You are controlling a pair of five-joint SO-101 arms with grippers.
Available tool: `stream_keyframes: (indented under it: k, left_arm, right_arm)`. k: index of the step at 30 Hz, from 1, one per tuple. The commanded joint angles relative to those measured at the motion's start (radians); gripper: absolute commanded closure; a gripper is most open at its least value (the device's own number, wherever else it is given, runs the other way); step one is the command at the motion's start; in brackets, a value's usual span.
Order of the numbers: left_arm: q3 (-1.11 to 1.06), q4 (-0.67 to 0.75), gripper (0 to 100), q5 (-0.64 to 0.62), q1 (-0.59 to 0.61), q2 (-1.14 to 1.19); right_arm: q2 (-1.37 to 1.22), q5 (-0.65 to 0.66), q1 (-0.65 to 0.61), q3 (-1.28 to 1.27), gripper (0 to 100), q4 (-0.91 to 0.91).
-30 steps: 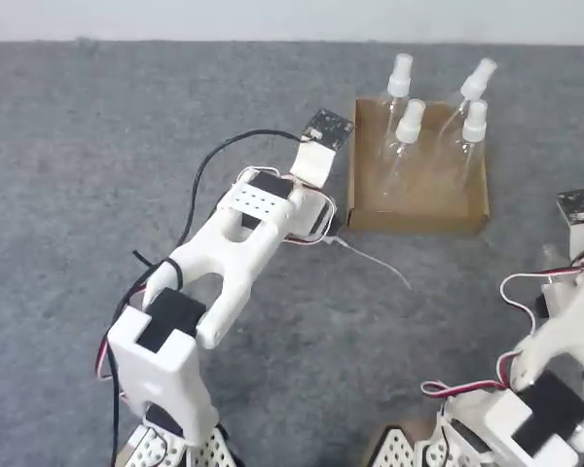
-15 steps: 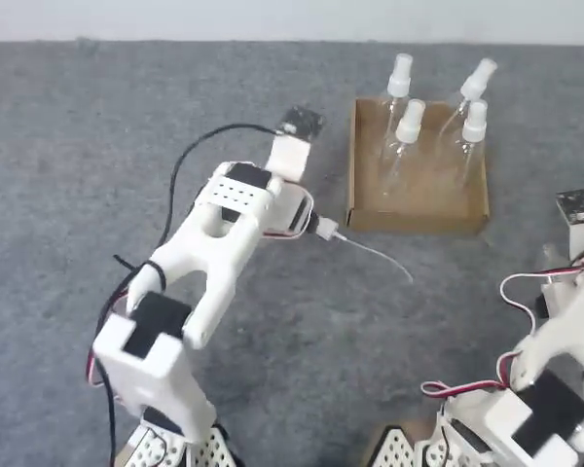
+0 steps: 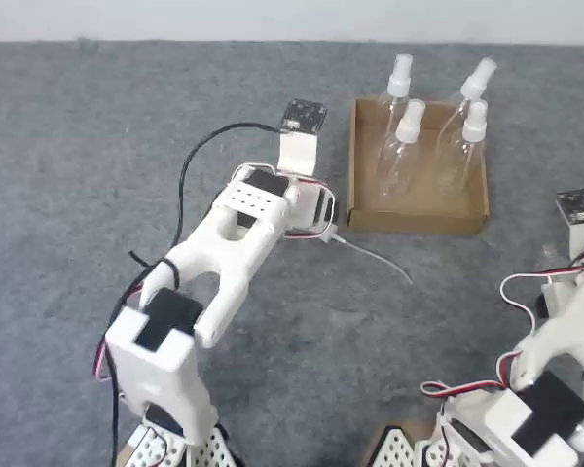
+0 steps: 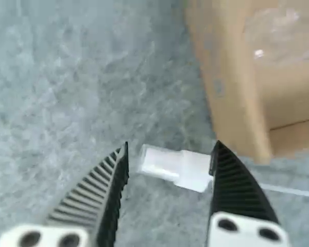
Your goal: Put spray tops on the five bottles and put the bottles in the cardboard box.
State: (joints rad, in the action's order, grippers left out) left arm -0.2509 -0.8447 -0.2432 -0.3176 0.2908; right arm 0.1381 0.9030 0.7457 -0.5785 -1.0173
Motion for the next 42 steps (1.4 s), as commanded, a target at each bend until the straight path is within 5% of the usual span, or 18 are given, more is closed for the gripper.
stream_keyframes:
  k: [1,12,24,29,33,37,42]
  left_arm:
    - [0.016,0.021,77,-0.017,0.002,0.015]
    - [0.016,-0.222,77,0.123,0.037,0.014]
    - [-0.001,-0.367,78,0.316,0.216,-0.17]
    - [-0.151,-0.315,78,0.215,0.226,-0.356]
    - [-0.323,-0.206,78,-0.012,0.186,-0.46]
    - [-0.426,-0.112,78,-0.229,0.13,-0.48]
    - [-0.432,-0.068,78,-0.331,0.074,-0.425]
  right_arm:
    - [0.016,0.012,0.01,0.071,98.2,0.007]
    - [0.013,0.012,0.01,0.071,98.2,0.008]
    - [0.008,0.012,0.007,0.072,98.2,0.015]
    - [0.007,0.011,0.004,0.075,98.2,0.016]
    - [0.007,0.008,-0.01,0.069,98.2,0.016]
    - [0.007,0.006,-0.01,0.069,98.2,0.013]
    - [0.007,0.006,-0.01,0.069,98.2,0.008]
